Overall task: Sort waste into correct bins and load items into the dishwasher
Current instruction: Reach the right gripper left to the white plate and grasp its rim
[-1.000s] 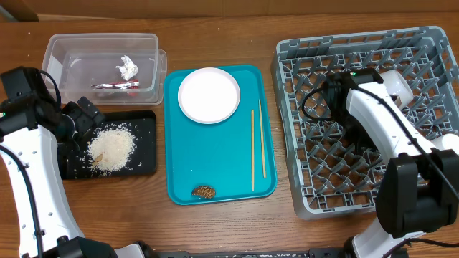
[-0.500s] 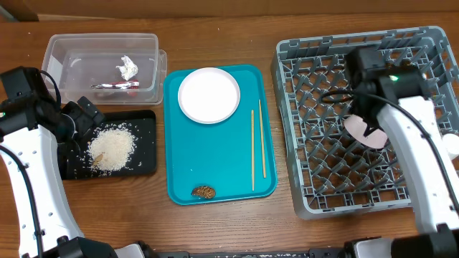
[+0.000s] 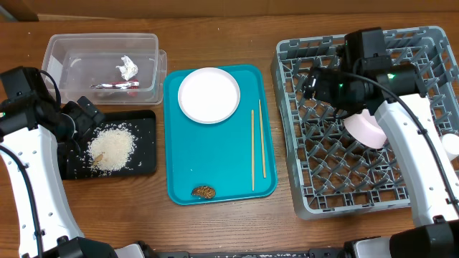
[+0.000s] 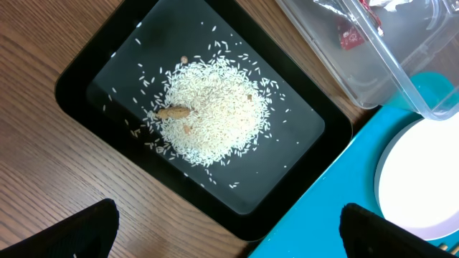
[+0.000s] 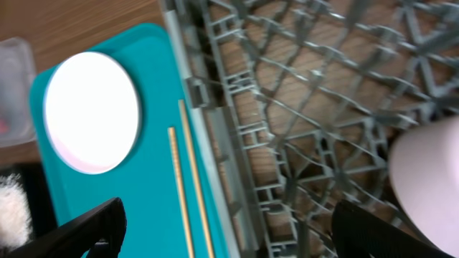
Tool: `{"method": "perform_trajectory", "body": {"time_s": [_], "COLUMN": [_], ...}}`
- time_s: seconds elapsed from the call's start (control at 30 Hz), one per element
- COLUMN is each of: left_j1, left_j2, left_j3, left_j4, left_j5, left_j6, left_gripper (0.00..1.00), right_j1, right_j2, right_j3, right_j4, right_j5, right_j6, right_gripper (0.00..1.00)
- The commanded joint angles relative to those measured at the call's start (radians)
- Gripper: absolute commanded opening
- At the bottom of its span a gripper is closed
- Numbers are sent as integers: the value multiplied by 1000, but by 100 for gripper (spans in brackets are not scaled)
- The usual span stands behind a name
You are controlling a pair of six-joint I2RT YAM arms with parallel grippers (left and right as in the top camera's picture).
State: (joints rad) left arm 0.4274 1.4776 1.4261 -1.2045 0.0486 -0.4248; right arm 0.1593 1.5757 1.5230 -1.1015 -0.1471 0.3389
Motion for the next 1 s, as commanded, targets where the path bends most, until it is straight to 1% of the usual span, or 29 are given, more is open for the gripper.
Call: {"method": "perform_trajectory", "body": {"time_s": [0.0, 0.2, 0.3, 0.37, 0.5, 0.67, 0.7, 0.8, 0.87, 0.97], "left_j1": [-3, -3, -3, -3, -3, -3, -3, -3, -3, -3], "left_j2": [8, 8, 8, 8, 8, 8, 8, 8, 7, 8], "left_j3": [-5, -38, -66, -83, -107, -115, -115, -115, -115, -115], "left_j4": [0, -1, -2, -3, -4, -8, -8, -13, -20, -23], "left_j5": [3, 3, 3, 4, 4, 4, 4, 5, 5, 4], "left_j6": [-17, -17, -17, -17, -17, -17, -17, -17, -17, -17], "left_gripper": [100, 100, 100, 100, 100, 100, 100, 100, 100, 100], "right_j1": [35, 140, 200, 242, 316, 351, 351, 350, 350, 351], "right_j2": [6, 74, 122, 158, 222, 235, 235, 235, 235, 254], "right_j3": [-32, -39, -39, -39, -18, 99, 151, 217, 227, 226], "right_j4": [37, 142, 201, 242, 306, 327, 342, 410, 471, 484], "right_j5": [-72, -71, -58, -6, 167, 287, 287, 287, 272, 212], "right_j6": [-56, -56, -56, -56, -69, -103, -113, -112, -111, -105], "right_gripper": [93, 92, 88, 86, 86, 86, 86, 86, 86, 87]}}
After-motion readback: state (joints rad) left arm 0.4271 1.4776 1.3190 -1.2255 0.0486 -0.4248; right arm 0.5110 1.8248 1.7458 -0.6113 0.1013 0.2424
